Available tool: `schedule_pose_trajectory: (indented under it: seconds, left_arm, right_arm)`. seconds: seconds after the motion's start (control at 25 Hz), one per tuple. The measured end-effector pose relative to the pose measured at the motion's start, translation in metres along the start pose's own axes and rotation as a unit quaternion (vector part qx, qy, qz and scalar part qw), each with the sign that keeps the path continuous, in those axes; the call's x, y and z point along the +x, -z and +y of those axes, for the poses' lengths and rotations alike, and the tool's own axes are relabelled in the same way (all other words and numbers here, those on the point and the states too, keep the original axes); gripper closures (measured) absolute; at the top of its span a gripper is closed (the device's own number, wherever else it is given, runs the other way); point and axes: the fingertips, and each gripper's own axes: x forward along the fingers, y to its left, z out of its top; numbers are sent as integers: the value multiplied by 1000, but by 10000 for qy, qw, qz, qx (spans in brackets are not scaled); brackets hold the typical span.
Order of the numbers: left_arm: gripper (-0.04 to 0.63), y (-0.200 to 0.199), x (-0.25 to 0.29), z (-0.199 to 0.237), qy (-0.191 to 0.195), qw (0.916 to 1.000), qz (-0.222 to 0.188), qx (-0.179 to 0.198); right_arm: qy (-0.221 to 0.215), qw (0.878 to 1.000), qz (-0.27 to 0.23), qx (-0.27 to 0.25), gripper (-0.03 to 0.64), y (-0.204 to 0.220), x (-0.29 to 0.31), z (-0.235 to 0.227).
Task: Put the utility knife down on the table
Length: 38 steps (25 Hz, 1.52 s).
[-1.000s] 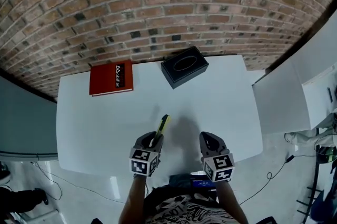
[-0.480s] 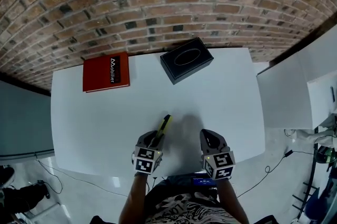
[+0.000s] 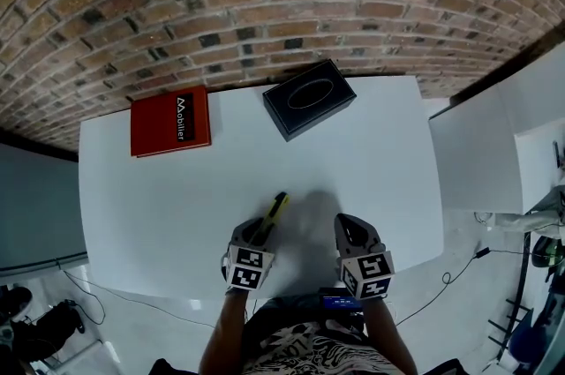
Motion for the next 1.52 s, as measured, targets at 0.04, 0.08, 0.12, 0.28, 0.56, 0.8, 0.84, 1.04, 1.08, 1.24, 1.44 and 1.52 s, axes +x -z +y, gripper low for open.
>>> schedule_pose_trajectory:
  seconds: [0.04,0.08,0.12,0.28,0.56,0.8,0.84,1.04,1.08,1.24,1.44,1.52]
  left_arm:
    - [476,0,0,0,-19,10000,-10,41]
    - [476,0,1,0,-34,10000,-4,66]
    - [474,0,1,0,-50,10000,2,77]
    - [474,-5,-4,0,-139,9998,-140,75]
    - [472,-32,-28,-2,-316,9972,-623,256]
    - [472,-63,-63,-11,-535,9908,-1134,502]
    - [475,-68,-69,-14,-520,9899,-1236,467]
    - [527,-91,-101,-22,-591,9826,-1723,363]
    - [542,-95,-107,-22,-645,9807,-1810,351]
    - [566,-110,-133,-26,-715,9727,-2198,190]
    - [574,-118,-160,-34,-746,9662,-2459,191]
    - [574,-120,-171,-38,-782,9632,-2560,217]
  right_arm:
    - [1,10000,-9,-5,617,-1,0,0]
    - [3,10000,-20,-10,617,-2,0,0]
    - [3,10000,-33,-16,617,-3,-1,0]
    - [-17,9999,-119,-48,617,-9,-4,2]
    - [-62,9991,-386,-136,617,-21,-18,9]
    - [-83,9969,-735,-256,617,-37,-40,20]
    - [-90,9964,-794,-278,617,-40,-45,22]
    - [-125,9938,-1032,-398,617,-52,-65,31]
    - [-130,9932,-1074,-424,617,-54,-69,32]
    - [-146,9908,-1236,-527,617,-58,-83,39]
    - [-153,9871,-1476,-601,617,-65,-102,48]
    - [-170,9854,-1566,-638,617,-69,-109,53]
